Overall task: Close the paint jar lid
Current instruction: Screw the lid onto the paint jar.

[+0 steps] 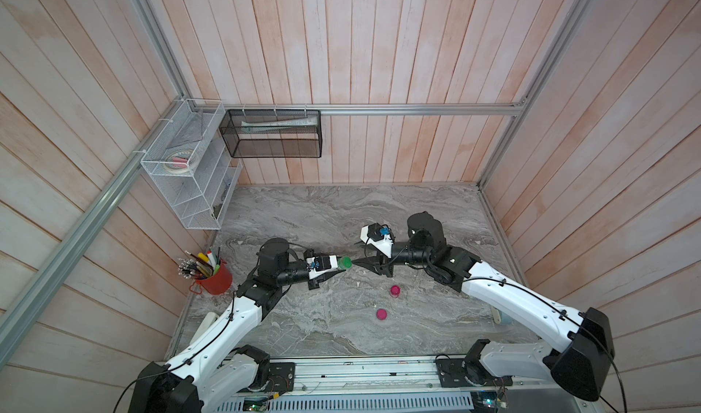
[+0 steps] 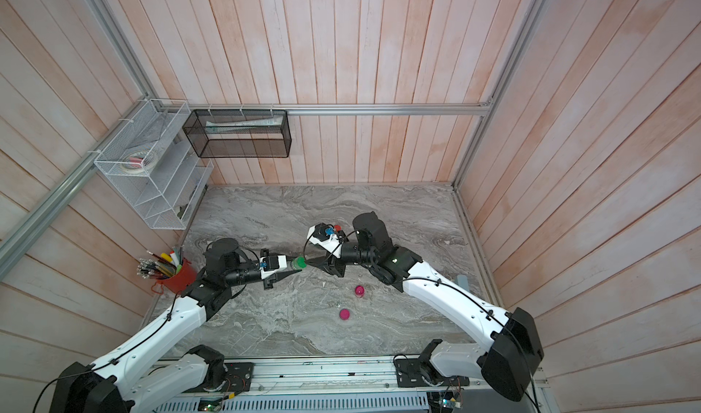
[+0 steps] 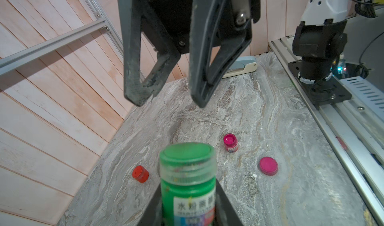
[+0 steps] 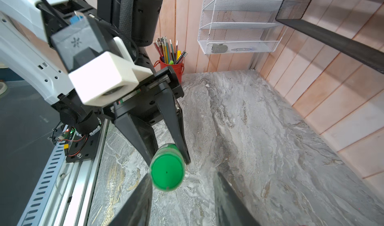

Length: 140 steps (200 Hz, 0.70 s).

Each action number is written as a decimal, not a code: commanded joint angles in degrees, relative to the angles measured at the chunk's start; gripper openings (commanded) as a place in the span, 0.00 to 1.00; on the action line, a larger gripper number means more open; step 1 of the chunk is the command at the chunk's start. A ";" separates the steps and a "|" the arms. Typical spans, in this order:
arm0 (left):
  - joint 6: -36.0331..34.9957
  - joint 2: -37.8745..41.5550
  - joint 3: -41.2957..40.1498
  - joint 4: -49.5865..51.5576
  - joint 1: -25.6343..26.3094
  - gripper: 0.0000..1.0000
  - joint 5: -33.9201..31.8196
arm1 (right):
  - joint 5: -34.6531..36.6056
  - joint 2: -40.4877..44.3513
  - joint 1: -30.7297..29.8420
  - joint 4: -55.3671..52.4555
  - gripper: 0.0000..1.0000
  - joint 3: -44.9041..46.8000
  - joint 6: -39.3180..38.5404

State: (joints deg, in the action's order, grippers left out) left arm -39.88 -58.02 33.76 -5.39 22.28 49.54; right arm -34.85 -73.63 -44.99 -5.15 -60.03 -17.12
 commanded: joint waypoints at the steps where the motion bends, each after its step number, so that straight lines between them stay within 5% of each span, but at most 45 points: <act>1: -0.29 0.38 1.36 0.91 -0.31 0.29 1.92 | -2.79 -1.96 -1.24 -3.60 0.48 -3.18 -3.07; 140: -0.08 0.91 0.83 -0.33 -0.40 0.29 0.82 | -2.06 -5.83 -2.76 -5.49 0.41 -4.96 -2.84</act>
State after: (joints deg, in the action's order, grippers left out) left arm -39.88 -57.95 33.76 -5.30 22.13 49.89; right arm -36.75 -79.02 -47.22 -9.26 -63.37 -19.77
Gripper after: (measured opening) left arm 0.326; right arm 0.420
